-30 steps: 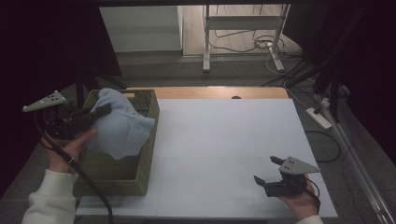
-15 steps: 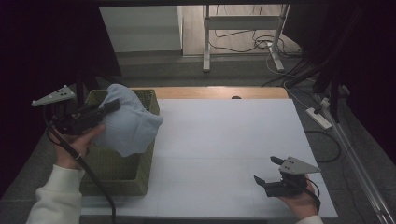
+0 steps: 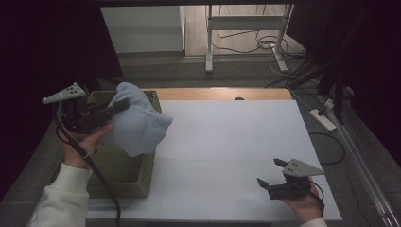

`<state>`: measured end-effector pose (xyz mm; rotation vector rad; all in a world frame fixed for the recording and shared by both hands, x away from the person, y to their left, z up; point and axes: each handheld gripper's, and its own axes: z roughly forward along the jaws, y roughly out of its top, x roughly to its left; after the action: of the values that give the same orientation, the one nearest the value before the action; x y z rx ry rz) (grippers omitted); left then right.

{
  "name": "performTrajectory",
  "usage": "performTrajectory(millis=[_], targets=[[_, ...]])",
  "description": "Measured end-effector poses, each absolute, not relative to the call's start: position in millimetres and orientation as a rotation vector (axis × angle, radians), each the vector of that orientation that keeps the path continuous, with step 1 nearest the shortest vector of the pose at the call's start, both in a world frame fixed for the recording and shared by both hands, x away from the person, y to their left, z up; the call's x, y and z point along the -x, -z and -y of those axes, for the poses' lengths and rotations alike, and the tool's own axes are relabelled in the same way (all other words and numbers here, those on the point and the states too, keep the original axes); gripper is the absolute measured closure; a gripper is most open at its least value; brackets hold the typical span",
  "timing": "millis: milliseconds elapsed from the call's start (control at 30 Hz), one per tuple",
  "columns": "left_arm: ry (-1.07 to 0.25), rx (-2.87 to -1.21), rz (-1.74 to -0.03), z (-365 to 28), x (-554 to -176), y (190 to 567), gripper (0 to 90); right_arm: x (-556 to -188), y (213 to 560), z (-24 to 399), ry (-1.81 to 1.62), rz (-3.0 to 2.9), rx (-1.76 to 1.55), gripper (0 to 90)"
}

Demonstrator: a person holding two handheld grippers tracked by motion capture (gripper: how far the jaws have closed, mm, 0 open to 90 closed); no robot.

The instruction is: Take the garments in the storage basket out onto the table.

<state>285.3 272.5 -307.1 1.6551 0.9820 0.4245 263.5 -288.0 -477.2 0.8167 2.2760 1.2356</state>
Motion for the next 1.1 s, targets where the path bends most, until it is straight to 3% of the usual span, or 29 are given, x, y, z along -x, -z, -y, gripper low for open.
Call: performTrajectory(millis=[1100], targets=[[-0.396,-1.681,-0.892,-229,-291,294,72.7,-264,477,289,-1.236,-2.274,-0.814,8.2]])
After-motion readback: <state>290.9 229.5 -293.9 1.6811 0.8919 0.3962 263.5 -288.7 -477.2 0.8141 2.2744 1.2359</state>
